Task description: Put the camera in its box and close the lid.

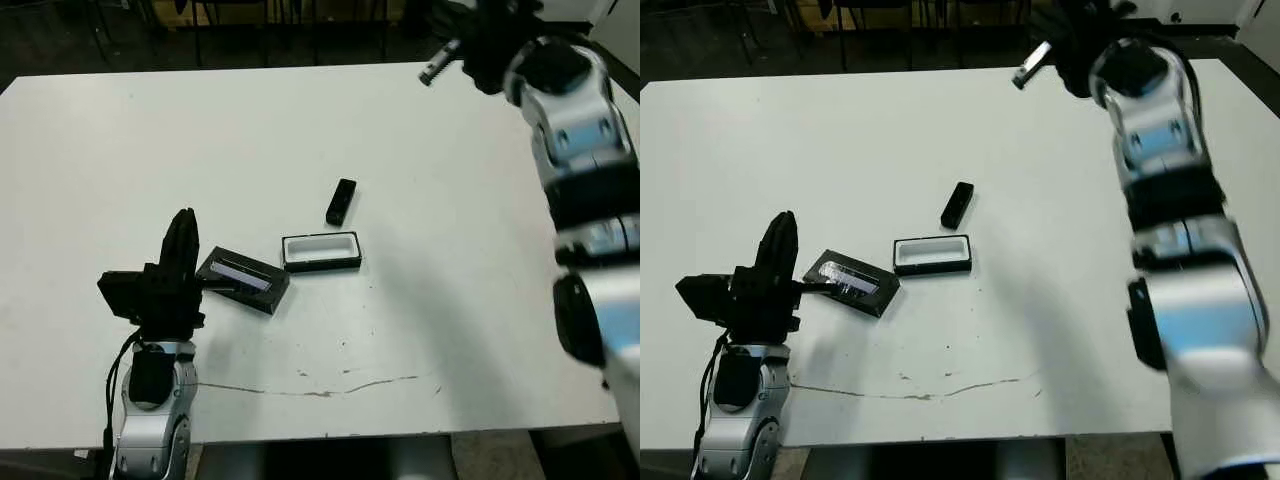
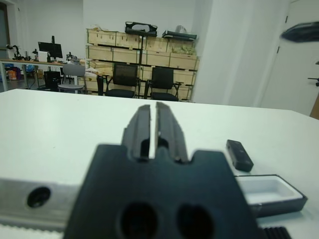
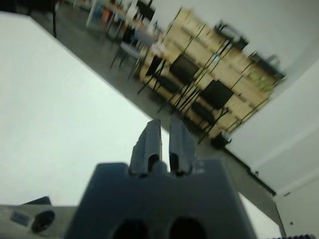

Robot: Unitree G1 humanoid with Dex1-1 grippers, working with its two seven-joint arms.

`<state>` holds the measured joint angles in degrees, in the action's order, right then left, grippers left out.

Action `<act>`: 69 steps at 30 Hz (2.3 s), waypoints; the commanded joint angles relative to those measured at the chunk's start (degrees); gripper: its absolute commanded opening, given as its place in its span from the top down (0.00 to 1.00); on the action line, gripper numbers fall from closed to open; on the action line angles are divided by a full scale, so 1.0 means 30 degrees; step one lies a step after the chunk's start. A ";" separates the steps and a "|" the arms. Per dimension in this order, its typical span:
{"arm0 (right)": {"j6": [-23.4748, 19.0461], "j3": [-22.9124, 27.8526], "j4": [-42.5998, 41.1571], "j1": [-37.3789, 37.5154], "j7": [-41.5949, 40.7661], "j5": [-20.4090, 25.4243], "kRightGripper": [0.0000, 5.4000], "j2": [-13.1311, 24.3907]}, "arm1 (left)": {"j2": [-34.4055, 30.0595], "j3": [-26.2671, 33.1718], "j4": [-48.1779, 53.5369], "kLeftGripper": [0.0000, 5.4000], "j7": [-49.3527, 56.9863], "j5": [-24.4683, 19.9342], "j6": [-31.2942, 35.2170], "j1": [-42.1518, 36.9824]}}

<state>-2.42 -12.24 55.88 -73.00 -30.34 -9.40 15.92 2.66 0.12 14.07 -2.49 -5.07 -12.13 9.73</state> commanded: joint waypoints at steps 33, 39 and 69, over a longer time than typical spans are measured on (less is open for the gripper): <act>0.0979 -0.3394 0.5191 0.0276 -0.4097 -0.4041 1.00 -0.5832 | 0.0489 -0.0350 -0.0257 1.00 0.0492 0.0264 -0.0139 0.0897; 0.0640 -0.3471 0.5257 0.0441 -0.5381 -0.3947 1.00 -0.6091 | 0.0510 -0.0406 -0.0415 1.00 0.0575 0.0364 -0.0219 0.0815; 0.0012 -0.3771 0.5418 0.1466 -0.6804 -0.4450 1.00 -0.6176 | 0.0679 -0.0634 -0.0372 1.00 0.0766 0.0443 -0.0175 0.0922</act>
<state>-1.22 -23.43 71.32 -69.39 -50.93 -22.50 -2.74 4.59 -1.77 13.31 -0.54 -4.30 -13.32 11.61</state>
